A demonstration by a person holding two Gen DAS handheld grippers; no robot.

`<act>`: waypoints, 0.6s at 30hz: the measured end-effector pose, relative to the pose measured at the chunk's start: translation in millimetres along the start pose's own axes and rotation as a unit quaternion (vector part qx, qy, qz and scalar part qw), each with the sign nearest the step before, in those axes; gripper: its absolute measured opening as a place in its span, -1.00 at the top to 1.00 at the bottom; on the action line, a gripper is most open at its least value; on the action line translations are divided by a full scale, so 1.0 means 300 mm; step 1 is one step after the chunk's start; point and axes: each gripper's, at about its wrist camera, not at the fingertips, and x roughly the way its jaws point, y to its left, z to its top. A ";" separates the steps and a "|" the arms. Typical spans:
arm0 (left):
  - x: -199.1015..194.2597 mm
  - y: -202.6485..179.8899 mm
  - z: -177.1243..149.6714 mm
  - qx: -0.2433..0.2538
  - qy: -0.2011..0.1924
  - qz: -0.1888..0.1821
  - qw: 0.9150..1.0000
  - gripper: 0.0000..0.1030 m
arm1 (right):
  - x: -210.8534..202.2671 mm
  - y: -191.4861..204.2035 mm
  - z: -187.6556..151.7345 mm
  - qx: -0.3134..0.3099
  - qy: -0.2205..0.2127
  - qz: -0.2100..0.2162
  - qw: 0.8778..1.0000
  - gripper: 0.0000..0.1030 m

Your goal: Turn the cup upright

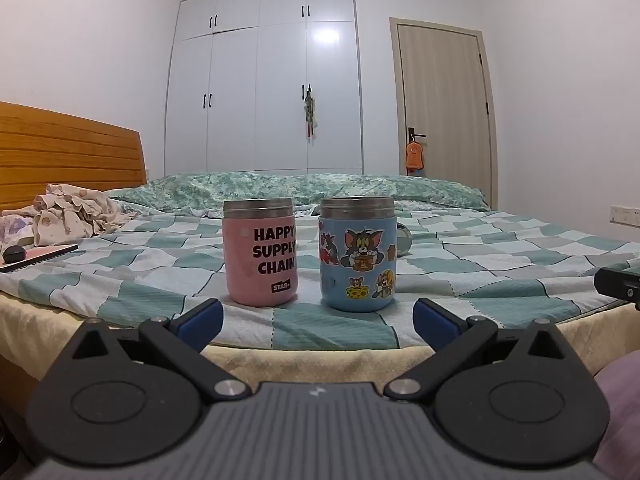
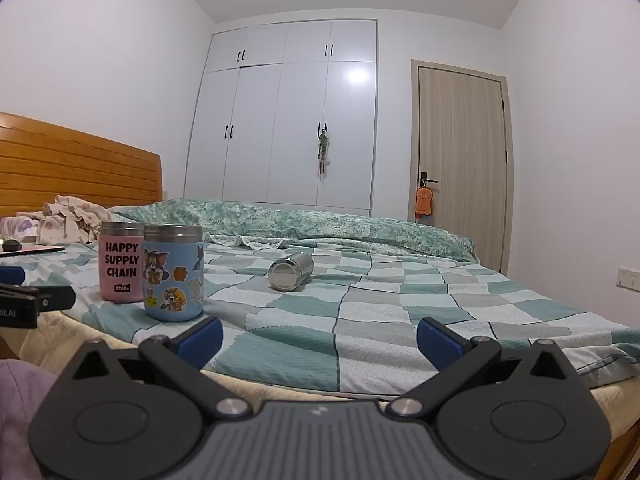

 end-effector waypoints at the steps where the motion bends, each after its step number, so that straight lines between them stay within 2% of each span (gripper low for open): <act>1: 0.001 0.000 0.000 0.000 0.000 0.000 1.000 -1.00 | 0.000 0.000 0.000 0.000 0.001 0.000 1.000 -1.00; 18: -0.003 0.000 -0.001 -0.001 0.000 -0.001 1.000 -1.00 | 0.003 0.000 -0.001 0.000 0.001 0.000 1.000 -1.00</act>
